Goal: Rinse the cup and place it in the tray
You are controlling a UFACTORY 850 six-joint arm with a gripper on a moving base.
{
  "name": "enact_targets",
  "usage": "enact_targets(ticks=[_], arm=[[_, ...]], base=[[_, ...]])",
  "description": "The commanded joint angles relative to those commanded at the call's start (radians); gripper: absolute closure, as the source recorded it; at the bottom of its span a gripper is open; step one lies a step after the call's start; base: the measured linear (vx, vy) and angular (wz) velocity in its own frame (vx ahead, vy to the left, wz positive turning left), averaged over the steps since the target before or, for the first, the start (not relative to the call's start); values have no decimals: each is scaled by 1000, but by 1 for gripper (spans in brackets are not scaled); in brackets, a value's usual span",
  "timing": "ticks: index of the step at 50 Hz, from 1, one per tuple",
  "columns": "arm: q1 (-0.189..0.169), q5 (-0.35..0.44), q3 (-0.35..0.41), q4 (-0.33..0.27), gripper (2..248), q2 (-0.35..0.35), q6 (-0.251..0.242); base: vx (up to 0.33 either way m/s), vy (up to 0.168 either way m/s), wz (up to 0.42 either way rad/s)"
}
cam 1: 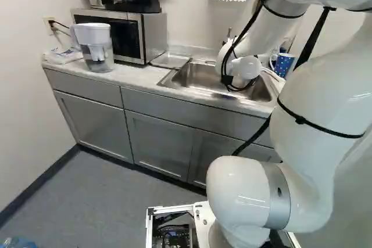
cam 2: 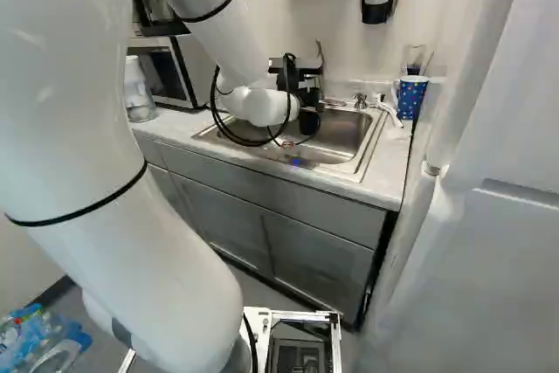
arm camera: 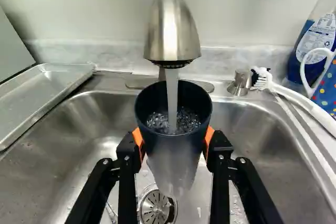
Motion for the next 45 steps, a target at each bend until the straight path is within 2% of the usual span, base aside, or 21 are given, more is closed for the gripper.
enact_targets(ticks=[36, 45], arm=[[1, 0, 0, 0, 125, 0, 0], [14, 0, 3, 0, 125, 3, 0]], base=[[0, 0, 0], [0, 0, 0]])
